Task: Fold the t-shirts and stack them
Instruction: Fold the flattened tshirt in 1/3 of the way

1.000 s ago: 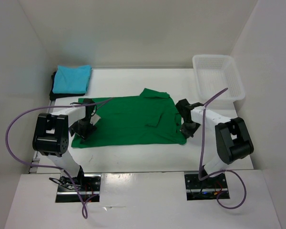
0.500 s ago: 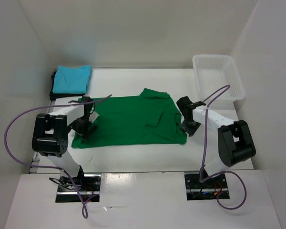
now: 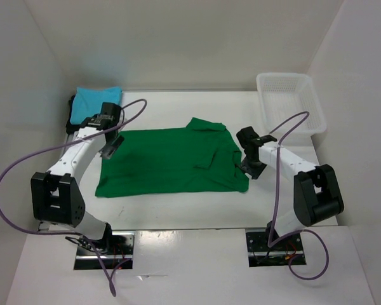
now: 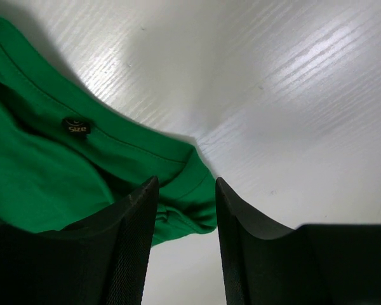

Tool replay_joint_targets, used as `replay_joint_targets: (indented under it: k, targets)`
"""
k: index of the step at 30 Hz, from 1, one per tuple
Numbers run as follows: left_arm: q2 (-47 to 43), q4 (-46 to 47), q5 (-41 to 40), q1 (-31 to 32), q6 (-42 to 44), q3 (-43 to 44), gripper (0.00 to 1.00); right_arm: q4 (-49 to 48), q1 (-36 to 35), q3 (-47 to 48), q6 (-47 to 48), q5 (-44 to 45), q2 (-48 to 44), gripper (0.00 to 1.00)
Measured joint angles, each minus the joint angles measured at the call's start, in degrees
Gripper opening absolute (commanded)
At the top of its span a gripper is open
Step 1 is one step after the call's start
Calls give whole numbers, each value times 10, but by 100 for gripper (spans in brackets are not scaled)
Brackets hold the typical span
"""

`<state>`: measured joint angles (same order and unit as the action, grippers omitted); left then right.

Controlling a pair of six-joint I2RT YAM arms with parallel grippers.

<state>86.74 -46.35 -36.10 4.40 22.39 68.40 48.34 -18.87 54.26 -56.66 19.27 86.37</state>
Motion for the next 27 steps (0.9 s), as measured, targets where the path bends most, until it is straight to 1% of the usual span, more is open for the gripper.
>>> replay_joint_targets:
  k: [1,3,6,9,11,13,16,19,23,27]
  targets:
    - [-1,-2,10,18,3,25,99,-6,0,-2,2,0,-3,47]
    - [-3,5,43,73,7,69,99,-17,0,-7,4,-4,-7,47]
    - [10,15,103,190,16,120,99,-35,4,-14,10,-16,-6,47]
    - [66,45,161,311,23,156,99,-53,13,-15,17,-31,0,47]
    - [109,73,187,371,33,162,99,-62,26,-15,20,-38,7,47]
    - [156,101,204,413,45,164,99,-68,45,-15,22,-46,8,47]
    - [228,138,221,451,57,173,99,-74,68,-15,25,-55,8,47]
    - [275,170,238,471,61,175,99,-77,77,-17,26,-62,7,47]
    - [294,210,248,478,61,175,99,-84,77,-33,27,-78,7,47]
    - [301,258,231,478,60,177,99,-85,77,-41,31,-83,8,47]
